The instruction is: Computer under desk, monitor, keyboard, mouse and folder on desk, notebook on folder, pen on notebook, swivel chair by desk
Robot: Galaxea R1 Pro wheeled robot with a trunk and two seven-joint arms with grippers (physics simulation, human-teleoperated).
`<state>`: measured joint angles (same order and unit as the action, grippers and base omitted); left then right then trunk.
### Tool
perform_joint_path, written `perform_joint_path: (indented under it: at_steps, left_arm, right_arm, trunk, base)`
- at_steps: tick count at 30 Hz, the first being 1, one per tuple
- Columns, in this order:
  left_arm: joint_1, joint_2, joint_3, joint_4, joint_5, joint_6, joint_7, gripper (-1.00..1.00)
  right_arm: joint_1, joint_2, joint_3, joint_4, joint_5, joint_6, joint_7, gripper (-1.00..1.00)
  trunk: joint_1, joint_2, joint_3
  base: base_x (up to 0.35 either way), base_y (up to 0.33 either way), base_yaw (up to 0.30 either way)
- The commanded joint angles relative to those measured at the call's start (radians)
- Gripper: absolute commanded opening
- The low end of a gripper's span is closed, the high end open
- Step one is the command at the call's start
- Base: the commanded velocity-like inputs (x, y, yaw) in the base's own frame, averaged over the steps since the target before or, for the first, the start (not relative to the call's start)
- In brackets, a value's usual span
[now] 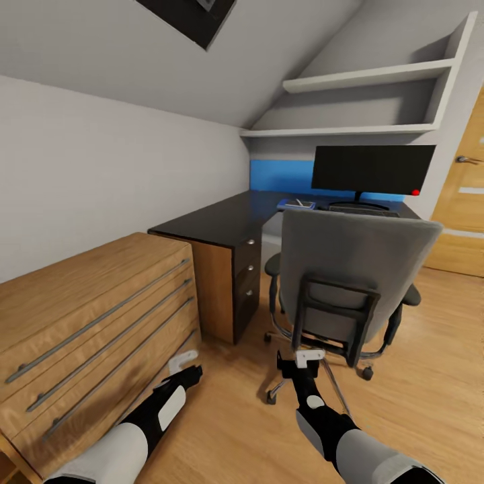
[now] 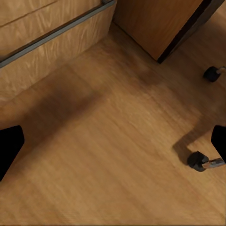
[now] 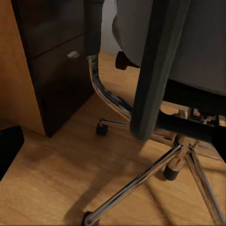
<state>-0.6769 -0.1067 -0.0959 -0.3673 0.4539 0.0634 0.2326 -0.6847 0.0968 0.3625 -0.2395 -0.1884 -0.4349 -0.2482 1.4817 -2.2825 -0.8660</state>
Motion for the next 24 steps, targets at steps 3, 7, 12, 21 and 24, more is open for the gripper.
perform_joint_path:
  at_steps: [3,7,12,21,24]
  left_arm:
    - [0.000,0.001,-0.008,-0.002,0.006,0.004,0.008,1.00]
    - [0.000,0.000,-0.008,-0.002,0.006,0.004,0.008,1.00]
    - [0.000,-0.012,-0.008,-0.002,0.005,0.004,0.009,1.00]
    - [0.000,-0.027,-0.056,0.017,-0.070,0.001,0.014,1.00]
    - [0.000,-0.028,-0.071,0.030,-0.095,0.000,0.016,1.00]
  right_arm:
    - [-0.001,0.000,0.009,0.001,-0.009,-0.004,-0.004,1.00]
    - [-0.001,0.000,0.009,0.002,-0.009,-0.004,-0.004,1.00]
    - [-0.001,0.000,0.009,0.006,-0.009,-0.004,-0.003,1.00]
    - [-0.001,0.001,0.009,0.008,-0.012,-0.005,-0.003,1.00]
    - [-0.001,0.001,0.009,0.008,-0.012,-0.005,-0.003,1.00]
  trunk:
    - [-0.001,0.000,0.000]
    - [-0.001,0.000,0.004]
    - [-0.001,0.000,0.009]
    - [-0.001,0.000,0.018]
    - [-0.001,0.000,0.021]
  base:
    - [-0.083,0.041,-0.066]
    - [-0.020,0.010,-0.165]
    - [-0.004,0.002,-0.192]
    - [0.000,0.000,-0.200]
    - [0.000,0.000,-0.204]
